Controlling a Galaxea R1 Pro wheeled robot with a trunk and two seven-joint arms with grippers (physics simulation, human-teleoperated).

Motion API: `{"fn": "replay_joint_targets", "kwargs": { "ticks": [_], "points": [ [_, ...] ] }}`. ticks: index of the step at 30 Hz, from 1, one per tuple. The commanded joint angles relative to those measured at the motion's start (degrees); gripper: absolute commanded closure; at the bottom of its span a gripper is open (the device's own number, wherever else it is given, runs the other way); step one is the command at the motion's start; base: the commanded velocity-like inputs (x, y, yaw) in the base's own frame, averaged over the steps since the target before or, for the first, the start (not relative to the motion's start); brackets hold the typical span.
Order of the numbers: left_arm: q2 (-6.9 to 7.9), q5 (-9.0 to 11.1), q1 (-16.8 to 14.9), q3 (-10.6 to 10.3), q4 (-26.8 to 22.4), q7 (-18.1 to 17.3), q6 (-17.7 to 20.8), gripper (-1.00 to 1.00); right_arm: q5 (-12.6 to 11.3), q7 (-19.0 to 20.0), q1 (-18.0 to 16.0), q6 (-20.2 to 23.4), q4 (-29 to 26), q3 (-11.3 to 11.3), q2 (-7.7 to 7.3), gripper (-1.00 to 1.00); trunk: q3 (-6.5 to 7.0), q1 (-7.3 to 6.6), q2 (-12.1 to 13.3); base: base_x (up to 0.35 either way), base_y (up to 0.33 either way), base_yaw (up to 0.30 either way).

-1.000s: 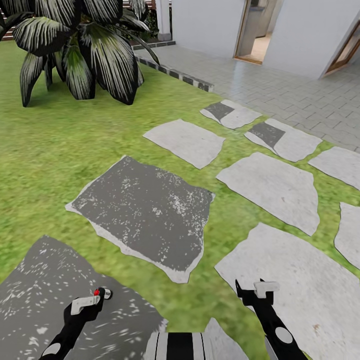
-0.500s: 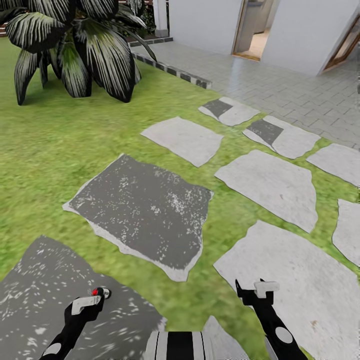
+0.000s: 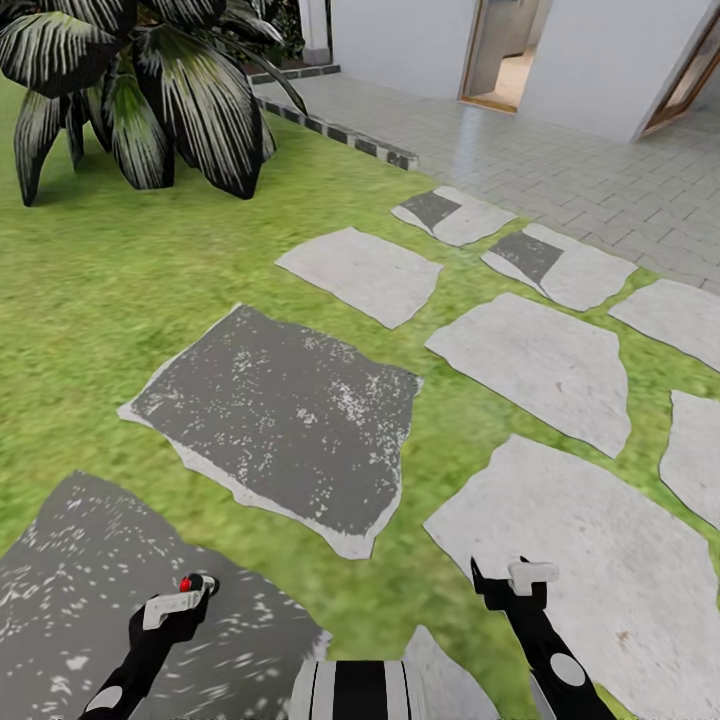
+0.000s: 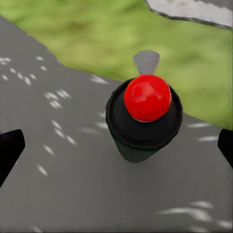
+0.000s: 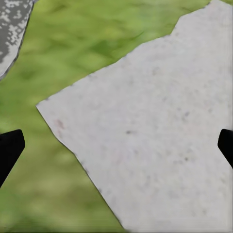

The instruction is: Pick up the pesticide atomizer in the garden and spray insectifuge to fully cover both potted plants in the garden.

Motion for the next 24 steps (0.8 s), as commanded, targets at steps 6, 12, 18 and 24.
{"fn": "replay_joint_targets", "kwargs": {
  "ticks": [6,12,18,24],
  "points": [
    [-0.03,0.1,0.0,0.4,0.1,-0.6,-0.1,-1.00,0.0,0.0,0.0,-0.2,0.0,0.0,0.00,-1.00,-0.03,-0.01,0.0,0.000,0.000,-0.107],
    [-0.03,0.1,0.0,0.4,0.1,-0.6,-0.1,-1.00,0.0,0.0,0.0,-0.2,0.0,0.0,0.00,-1.00,-1.14,0.12,-0.1,0.000,0.000,-0.013],
    [-0.03,0.2,0.0,0.4,0.1,-0.6,-0.1,-1.00,0.0,0.0,0.0,-0.2,0.0,0.0,0.00,-1.00,-1.14,0.12,-0.1,0.000,0.000,-0.001],
    [-0.03,0.1,0.0,0.4,0.1,-0.5,0.0,-1.00,0.1,0.0,0.0,-0.2,0.0,0.0,0.00,-1.00,-1.14,0.12,-0.1,0.000,0.000,0.000]
  ]
}}
